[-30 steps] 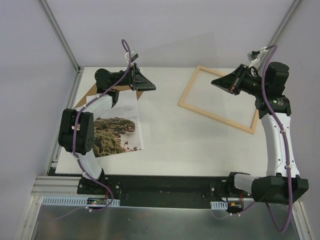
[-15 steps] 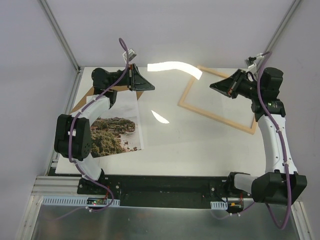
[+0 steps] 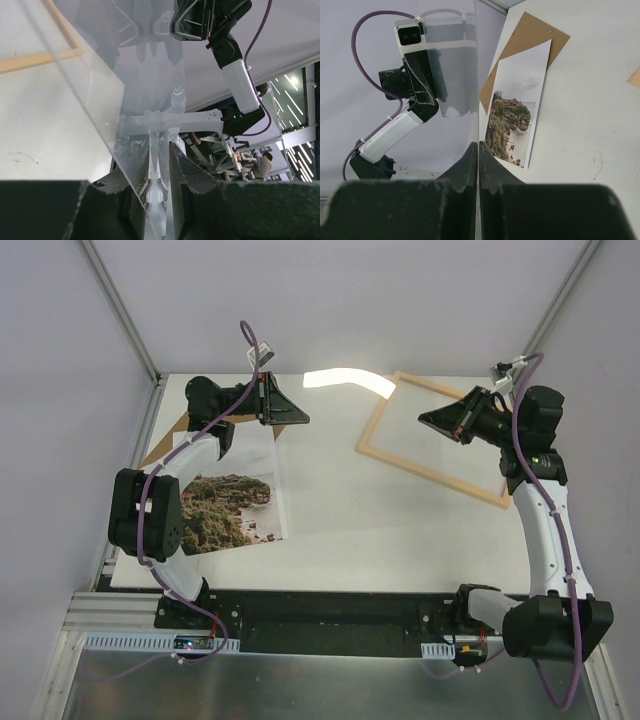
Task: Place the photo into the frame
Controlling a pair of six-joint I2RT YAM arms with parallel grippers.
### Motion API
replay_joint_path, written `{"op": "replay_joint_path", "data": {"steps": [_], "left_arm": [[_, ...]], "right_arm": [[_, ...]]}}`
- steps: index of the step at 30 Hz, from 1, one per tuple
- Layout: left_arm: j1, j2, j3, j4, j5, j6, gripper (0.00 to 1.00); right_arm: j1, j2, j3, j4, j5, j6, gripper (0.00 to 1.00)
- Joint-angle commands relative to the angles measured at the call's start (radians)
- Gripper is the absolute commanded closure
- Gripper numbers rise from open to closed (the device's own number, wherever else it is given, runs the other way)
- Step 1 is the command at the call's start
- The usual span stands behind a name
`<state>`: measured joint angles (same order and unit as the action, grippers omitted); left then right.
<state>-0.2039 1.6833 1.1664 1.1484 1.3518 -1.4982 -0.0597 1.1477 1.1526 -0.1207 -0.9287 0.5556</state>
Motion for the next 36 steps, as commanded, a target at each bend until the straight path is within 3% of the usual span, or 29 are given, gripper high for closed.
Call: {"op": "replay_joint_path", "data": {"steps": [1, 20, 25, 30, 32, 34, 36], "left_arm": [[-0.012, -0.039, 0.003, 0.027, -0.025, 0.036, 0.80], [-0.012, -0.034, 0.003, -0.015, -0.054, 0.059, 0.90], [-0.012, -0.034, 0.003, -0.027, -0.051, 0.064, 1.00], [-0.012, -0.045, -0.001, -0.074, -0.043, 0.090, 1.00], [-0.009, -0.060, 0.001, -0.139, -0.046, 0.130, 1.00], [0.000, -0.091, 0.009, -0.264, -0.062, 0.203, 1.00], [0.017, -0.118, 0.022, -0.410, -0.086, 0.281, 1.00]], "right_arm": [[0.012, -0.039, -0.017, 0.096, 0.022, 0.035, 0.99], [0.050, -0.055, -0.062, 0.159, 0.074, 0.075, 0.99], [0.054, -0.049, -0.068, 0.170, 0.076, 0.076, 0.99], [0.054, -0.023, -0.028, 0.127, 0.074, 0.026, 0.99], [0.054, -0.003, 0.013, 0.035, 0.094, -0.041, 0.86], [0.054, 0.015, 0.059, -0.071, 0.140, -0.123, 0.60], [0.054, 0.038, 0.097, -0.144, 0.181, -0.186, 0.41]]}}
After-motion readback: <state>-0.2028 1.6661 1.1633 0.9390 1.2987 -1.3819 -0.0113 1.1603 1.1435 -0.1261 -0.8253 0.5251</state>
